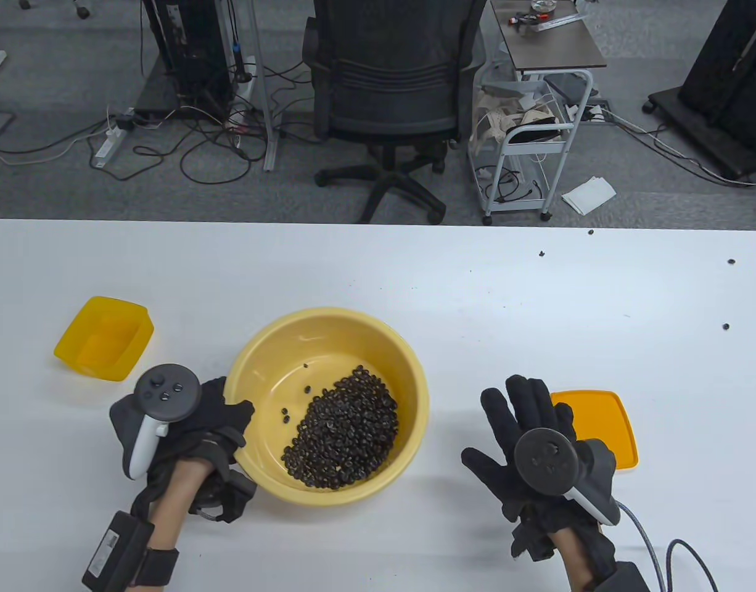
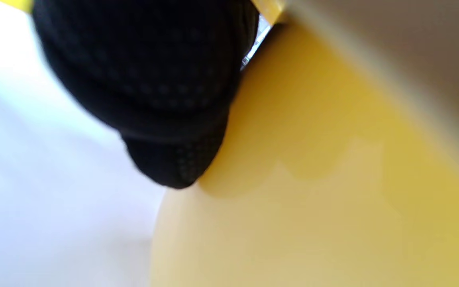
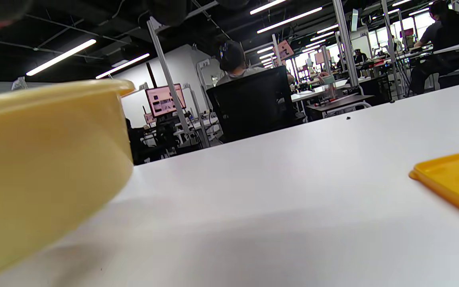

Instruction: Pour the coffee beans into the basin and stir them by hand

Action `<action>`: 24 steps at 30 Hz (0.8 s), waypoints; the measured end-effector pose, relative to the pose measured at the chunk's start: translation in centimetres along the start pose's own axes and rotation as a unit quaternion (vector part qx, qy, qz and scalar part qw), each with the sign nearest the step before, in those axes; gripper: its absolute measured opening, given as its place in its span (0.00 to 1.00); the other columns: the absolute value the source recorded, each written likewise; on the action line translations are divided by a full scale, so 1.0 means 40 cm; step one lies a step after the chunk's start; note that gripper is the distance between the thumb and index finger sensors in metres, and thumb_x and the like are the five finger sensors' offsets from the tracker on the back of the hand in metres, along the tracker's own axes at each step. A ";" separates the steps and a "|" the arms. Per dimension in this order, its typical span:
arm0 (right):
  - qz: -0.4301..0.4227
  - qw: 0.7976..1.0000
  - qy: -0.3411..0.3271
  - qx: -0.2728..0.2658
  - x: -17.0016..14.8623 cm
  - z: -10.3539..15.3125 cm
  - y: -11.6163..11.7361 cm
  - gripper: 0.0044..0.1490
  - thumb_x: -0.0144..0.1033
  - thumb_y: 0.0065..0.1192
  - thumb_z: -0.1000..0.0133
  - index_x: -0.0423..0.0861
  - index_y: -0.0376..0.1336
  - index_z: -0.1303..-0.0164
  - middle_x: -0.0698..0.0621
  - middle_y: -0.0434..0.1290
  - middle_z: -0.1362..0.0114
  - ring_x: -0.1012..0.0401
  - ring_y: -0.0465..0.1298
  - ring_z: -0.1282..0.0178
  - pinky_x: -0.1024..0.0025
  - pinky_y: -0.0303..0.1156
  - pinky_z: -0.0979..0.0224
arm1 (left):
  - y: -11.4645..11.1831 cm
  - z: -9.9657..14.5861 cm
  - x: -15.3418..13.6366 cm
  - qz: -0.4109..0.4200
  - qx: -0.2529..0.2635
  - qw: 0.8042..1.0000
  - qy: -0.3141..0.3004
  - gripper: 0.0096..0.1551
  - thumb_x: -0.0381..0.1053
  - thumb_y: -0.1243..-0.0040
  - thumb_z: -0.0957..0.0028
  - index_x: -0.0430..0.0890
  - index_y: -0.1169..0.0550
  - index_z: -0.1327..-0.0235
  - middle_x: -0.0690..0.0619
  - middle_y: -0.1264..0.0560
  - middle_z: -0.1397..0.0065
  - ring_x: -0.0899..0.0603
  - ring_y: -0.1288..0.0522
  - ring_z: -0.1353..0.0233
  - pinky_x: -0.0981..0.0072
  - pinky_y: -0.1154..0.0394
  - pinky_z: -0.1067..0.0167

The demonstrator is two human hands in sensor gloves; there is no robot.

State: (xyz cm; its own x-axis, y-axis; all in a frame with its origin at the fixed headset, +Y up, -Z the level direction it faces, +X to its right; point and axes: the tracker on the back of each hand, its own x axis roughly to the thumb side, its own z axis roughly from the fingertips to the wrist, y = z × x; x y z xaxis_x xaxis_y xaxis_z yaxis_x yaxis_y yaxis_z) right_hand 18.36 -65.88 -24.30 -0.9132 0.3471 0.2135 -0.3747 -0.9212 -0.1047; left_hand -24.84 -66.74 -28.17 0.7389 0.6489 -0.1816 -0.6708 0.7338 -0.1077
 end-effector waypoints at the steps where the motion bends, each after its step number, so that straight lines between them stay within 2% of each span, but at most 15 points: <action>1: -0.003 1.000 -0.003 -0.005 0.001 0.002 -0.004 0.57 0.76 0.46 0.58 0.55 0.46 0.22 0.45 0.40 0.16 0.45 0.43 0.16 0.34 0.46 0.23 | -0.030 0.007 0.009 -0.003 -0.006 1.000 -0.006 0.35 0.49 0.31 0.53 0.32 0.30 0.39 0.39 0.12 0.55 0.44 0.07 0.70 0.73 0.08 0.80; 4: -0.010 1.000 -0.011 -0.008 0.007 0.007 -0.010 0.56 0.75 0.46 0.58 0.54 0.47 0.22 0.45 0.43 0.17 0.45 0.45 0.16 0.34 0.48 0.23 | -0.096 0.012 0.019 -0.003 -0.025 1.000 -0.013 0.35 0.49 0.31 0.53 0.32 0.30 0.39 0.39 0.12 0.55 0.44 0.07 0.71 0.73 0.08 0.80; 8: -0.007 1.000 -0.026 -0.003 0.026 0.011 -0.009 0.54 0.73 0.47 0.57 0.53 0.49 0.23 0.45 0.48 0.17 0.46 0.51 0.17 0.37 0.53 0.23 | -0.152 0.001 0.009 0.003 -0.048 0.999 -0.012 0.35 0.49 0.31 0.53 0.32 0.30 0.39 0.39 0.12 0.55 0.43 0.07 0.71 0.73 0.08 0.81; 11: -0.004 0.999 -0.043 0.015 0.057 0.009 0.001 0.54 0.72 0.48 0.56 0.54 0.47 0.22 0.44 0.48 0.17 0.45 0.52 0.17 0.39 0.54 0.23 | -0.171 -0.009 -0.002 0.015 -0.065 0.998 -0.003 0.36 0.50 0.30 0.54 0.32 0.30 0.40 0.39 0.12 0.55 0.43 0.07 0.71 0.73 0.08 0.81; 15: 0.028 0.994 -0.091 0.045 0.160 -0.001 0.017 0.53 0.70 0.50 0.55 0.53 0.49 0.23 0.45 0.51 0.17 0.45 0.56 0.18 0.40 0.57 0.23 | -0.183 -0.016 -0.012 0.017 -0.073 0.997 -0.009 0.36 0.53 0.32 0.53 0.34 0.30 0.39 0.41 0.12 0.53 0.45 0.07 0.69 0.73 0.09 0.79; 17: 0.058 0.990 -0.109 0.074 0.222 -0.012 0.031 0.50 0.67 0.51 0.54 0.52 0.53 0.25 0.46 0.57 0.19 0.45 0.61 0.20 0.44 0.61 0.24 | -0.184 -0.013 -0.013 0.001 -0.087 0.996 -0.009 0.38 0.56 0.35 0.52 0.35 0.32 0.36 0.43 0.14 0.50 0.47 0.08 0.66 0.73 0.10 0.76; 19: 0.077 0.983 -0.110 0.126 0.280 -0.034 0.056 0.46 0.64 0.52 0.53 0.51 0.57 0.27 0.46 0.61 0.20 0.45 0.63 0.21 0.44 0.63 0.25 | -0.190 -0.008 -0.018 -0.013 -0.086 0.996 -0.003 0.41 0.61 0.39 0.51 0.36 0.33 0.35 0.43 0.14 0.47 0.48 0.07 0.65 0.71 0.09 0.76; 21: 0.104 0.963 -0.078 0.236 0.326 -0.070 0.094 0.41 0.59 0.52 0.51 0.50 0.61 0.30 0.47 0.63 0.22 0.46 0.65 0.23 0.46 0.63 0.25 | -0.196 -0.004 -0.023 -0.018 -0.106 0.994 -0.004 0.44 0.65 0.41 0.51 0.37 0.35 0.33 0.42 0.15 0.42 0.47 0.07 0.64 0.71 0.09 0.76; 23: 0.136 0.949 -0.038 0.283 0.338 -0.104 0.126 0.38 0.56 0.54 0.51 0.49 0.64 0.33 0.46 0.67 0.24 0.46 0.67 0.25 0.47 0.64 0.26 | -0.196 -0.003 -0.021 -0.008 -0.100 0.995 -0.007 0.43 0.63 0.39 0.51 0.36 0.34 0.34 0.42 0.14 0.43 0.48 0.06 0.66 0.71 0.09 0.78; 24: 0.160 0.944 -0.017 0.287 0.336 -0.125 0.142 0.37 0.55 0.54 0.51 0.49 0.65 0.34 0.46 0.68 0.25 0.46 0.68 0.26 0.48 0.65 0.27 | -0.197 -0.001 -0.019 -0.012 -0.100 0.995 -0.008 0.41 0.61 0.39 0.51 0.35 0.34 0.34 0.41 0.14 0.44 0.49 0.06 0.66 0.72 0.09 0.78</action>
State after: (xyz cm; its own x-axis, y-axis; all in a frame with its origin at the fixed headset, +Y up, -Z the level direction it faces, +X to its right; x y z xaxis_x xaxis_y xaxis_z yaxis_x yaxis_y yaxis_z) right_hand 3.17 -65.58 -26.88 -0.9556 0.0374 0.2923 0.0778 -0.9247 0.3727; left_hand -20.11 -73.03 -27.24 0.7547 0.6358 -0.1621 -0.6511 0.6954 -0.3040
